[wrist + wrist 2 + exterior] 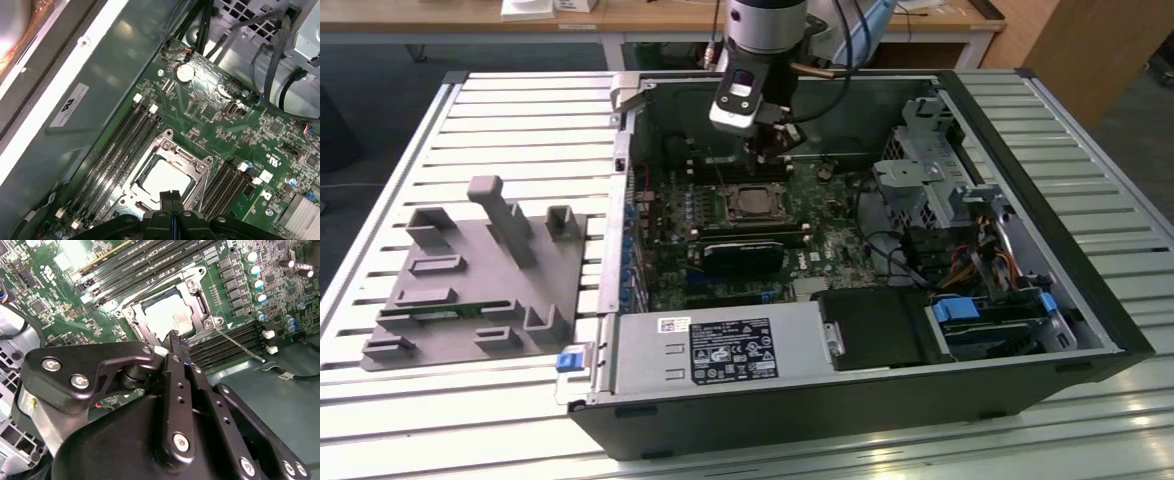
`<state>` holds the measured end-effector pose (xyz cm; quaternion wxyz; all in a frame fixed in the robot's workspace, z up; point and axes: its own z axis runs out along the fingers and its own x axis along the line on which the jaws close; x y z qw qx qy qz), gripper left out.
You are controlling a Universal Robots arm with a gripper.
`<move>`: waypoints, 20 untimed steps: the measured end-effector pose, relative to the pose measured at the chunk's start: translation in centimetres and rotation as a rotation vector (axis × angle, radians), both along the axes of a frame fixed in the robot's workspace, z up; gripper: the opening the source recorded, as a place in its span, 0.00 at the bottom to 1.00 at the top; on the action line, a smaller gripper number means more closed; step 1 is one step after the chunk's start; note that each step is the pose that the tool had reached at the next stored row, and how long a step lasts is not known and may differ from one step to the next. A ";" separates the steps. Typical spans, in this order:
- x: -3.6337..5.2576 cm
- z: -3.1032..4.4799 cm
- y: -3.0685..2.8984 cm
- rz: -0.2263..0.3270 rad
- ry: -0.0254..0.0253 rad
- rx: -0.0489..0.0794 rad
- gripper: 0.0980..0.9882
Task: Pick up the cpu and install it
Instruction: 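Install the first cpu locking lever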
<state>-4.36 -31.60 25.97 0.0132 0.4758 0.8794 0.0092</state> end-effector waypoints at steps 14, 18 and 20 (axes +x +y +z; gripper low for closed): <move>0.00 -0.03 0.00 0.215 -0.0001 0.000 0.01; 0.00 -0.04 0.00 0.287 -0.0002 0.000 0.01; 0.00 -0.05 0.00 0.323 -0.0001 0.000 0.01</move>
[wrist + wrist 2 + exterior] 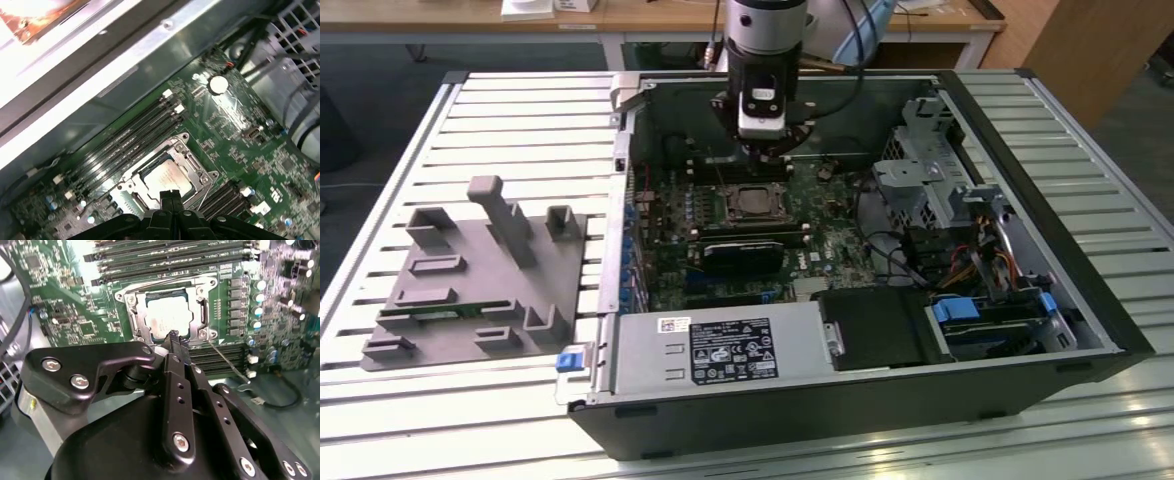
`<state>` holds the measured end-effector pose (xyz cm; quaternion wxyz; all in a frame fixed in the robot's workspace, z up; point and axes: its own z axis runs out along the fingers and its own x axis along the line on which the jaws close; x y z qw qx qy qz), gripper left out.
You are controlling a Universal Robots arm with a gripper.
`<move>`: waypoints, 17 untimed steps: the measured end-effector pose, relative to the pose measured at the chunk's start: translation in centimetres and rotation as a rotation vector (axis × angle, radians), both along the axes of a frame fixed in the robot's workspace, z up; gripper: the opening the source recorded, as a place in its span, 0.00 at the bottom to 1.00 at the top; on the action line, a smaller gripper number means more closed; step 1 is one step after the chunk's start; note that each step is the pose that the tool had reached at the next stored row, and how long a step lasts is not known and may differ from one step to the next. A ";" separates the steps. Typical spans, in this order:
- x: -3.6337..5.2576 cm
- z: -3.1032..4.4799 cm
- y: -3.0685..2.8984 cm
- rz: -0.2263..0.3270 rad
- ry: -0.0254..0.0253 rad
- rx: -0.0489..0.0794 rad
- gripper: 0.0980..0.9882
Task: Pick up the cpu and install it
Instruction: 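Install the first cpu locking lever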
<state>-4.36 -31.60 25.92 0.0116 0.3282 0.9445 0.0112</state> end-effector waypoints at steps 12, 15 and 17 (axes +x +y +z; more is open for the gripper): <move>0.00 -0.05 0.00 0.212 0.0000 0.000 0.01; 0.00 -0.05 0.00 0.259 0.0000 0.000 0.01; 0.00 -0.05 0.00 0.290 0.0000 0.000 0.01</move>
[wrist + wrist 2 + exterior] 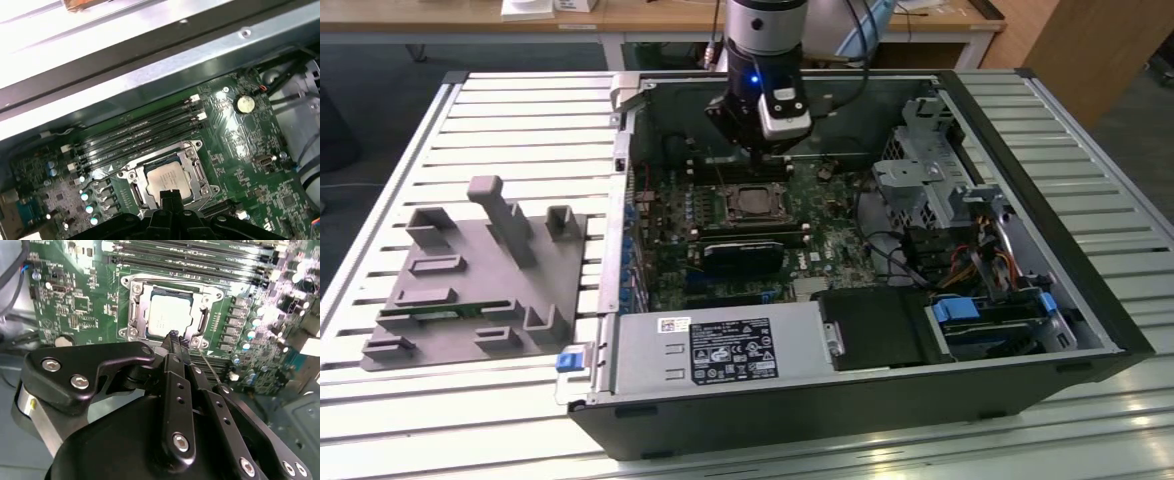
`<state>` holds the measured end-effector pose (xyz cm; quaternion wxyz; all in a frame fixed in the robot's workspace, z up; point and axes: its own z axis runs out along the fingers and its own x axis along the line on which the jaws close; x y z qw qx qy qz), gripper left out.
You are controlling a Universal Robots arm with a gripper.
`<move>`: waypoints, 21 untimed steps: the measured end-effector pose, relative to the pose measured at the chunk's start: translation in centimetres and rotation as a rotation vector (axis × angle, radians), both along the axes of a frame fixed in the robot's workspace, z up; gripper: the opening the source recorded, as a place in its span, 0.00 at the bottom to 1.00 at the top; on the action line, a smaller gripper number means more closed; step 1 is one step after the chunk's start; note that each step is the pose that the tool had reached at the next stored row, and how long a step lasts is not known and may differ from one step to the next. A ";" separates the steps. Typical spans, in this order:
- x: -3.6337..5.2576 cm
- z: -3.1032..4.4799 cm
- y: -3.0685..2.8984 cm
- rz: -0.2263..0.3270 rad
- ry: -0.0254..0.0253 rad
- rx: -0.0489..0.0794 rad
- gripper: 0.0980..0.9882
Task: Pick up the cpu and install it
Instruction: 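Install the first cpu locking lever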
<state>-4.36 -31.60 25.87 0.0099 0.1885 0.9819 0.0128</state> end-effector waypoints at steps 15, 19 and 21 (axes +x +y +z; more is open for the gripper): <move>0.00 -0.01 -0.01 0.187 -0.0001 0.000 0.01; 0.00 -0.01 -0.02 0.213 0.0000 0.000 0.01; 0.00 -0.01 -0.02 0.234 0.0000 0.000 0.01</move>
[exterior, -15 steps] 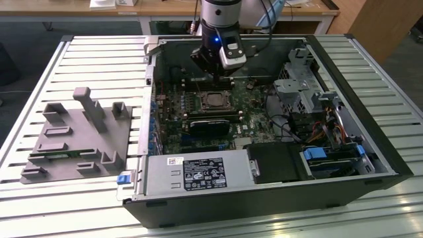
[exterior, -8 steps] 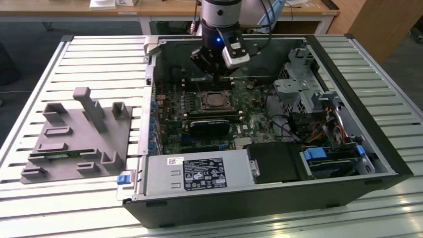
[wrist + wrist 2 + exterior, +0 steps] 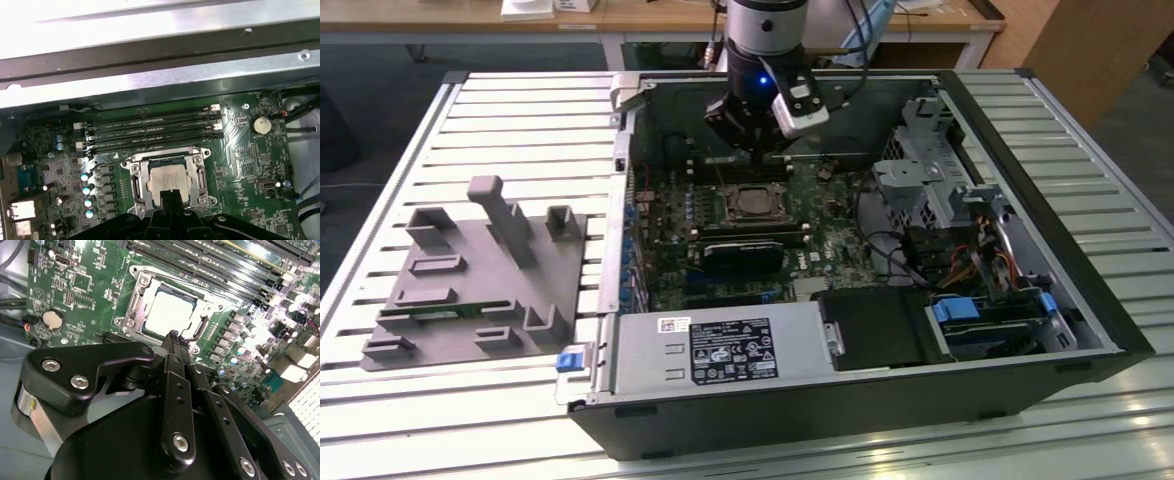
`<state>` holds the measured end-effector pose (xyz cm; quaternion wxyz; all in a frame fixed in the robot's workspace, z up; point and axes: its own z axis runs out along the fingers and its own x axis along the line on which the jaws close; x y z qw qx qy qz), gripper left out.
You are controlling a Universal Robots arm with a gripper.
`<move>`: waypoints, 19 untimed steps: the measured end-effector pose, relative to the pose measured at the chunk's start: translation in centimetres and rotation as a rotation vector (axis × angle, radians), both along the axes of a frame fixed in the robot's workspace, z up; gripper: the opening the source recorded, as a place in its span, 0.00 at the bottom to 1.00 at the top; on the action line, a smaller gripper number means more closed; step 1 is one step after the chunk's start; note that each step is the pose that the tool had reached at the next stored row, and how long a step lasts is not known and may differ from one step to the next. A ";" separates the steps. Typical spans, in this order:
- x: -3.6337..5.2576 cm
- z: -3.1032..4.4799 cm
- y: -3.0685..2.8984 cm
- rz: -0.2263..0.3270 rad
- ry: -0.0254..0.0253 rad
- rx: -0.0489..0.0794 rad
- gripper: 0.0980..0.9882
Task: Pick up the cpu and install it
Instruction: 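Install the first cpu locking lever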
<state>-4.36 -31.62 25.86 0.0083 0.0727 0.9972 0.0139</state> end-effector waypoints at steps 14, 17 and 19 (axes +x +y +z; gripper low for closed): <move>-1.47 -0.05 0.00 0.120 0.0000 0.000 0.01; -2.21 -0.08 0.00 0.120 0.0000 0.000 0.01; -2.74 -0.10 0.02 0.120 0.0000 0.000 0.01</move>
